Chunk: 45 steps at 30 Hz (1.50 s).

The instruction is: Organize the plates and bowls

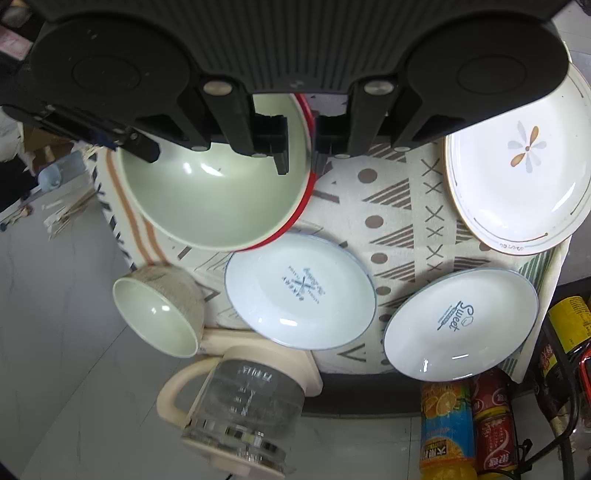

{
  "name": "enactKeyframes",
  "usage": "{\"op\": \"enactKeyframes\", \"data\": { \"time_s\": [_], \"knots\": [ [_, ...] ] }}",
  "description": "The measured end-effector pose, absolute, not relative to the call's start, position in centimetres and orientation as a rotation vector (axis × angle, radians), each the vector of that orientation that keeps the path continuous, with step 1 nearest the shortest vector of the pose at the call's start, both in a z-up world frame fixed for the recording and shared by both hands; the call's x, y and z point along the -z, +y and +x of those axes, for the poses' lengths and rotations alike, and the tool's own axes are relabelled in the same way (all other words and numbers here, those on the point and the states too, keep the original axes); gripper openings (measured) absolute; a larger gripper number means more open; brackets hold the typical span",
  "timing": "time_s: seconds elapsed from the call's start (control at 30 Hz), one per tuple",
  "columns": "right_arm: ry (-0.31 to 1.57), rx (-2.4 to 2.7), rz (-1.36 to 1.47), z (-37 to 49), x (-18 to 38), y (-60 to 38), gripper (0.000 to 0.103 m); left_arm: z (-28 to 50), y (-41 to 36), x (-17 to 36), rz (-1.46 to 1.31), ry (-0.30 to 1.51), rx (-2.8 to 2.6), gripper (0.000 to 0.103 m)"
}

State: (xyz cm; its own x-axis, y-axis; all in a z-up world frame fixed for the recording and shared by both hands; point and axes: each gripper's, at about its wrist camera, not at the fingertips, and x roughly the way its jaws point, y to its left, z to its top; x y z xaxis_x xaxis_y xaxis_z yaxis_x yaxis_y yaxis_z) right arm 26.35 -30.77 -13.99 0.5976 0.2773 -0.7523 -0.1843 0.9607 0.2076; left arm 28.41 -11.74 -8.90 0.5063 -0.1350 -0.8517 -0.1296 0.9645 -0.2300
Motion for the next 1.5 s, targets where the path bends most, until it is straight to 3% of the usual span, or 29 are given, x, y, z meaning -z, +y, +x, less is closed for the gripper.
{"op": "enactKeyframes", "data": {
  "time_s": [0.23, 0.43, 0.6, 0.77, 0.87, 1.5],
  "knots": [
    [0.909, -0.273, 0.14, 26.8, 13.8, -31.1, 0.013, 27.8, -11.4, 7.3, -0.277, 1.014, 0.0, 0.012],
    [0.857, -0.285, 0.166, 25.8, 12.4, -31.6, 0.033, 28.0, -11.2, 7.0, -0.272, 1.001, -0.013, 0.018],
    [0.822, -0.281, 0.196, 25.5, 11.3, -32.8, 0.036, 28.4, -11.8, 6.5, -0.26, 0.99, -0.012, 0.035],
    [0.79, -0.267, 0.228, 25.6, 10.6, -34.1, 0.043, 29.3, -13.0, 5.9, -0.24, 0.964, -0.003, 0.059],
    [0.775, -0.261, 0.235, 26.0, 10.3, -34.5, 0.045, 30.2, -13.9, 5.7, -0.23, 0.958, 0.014, 0.065],
    [0.748, -0.129, 0.298, 35.0, 10.6, -38.7, 0.049, 41.6, -18.8, 6.9, -0.211, 0.944, 0.121, 0.067]
  ]
}}
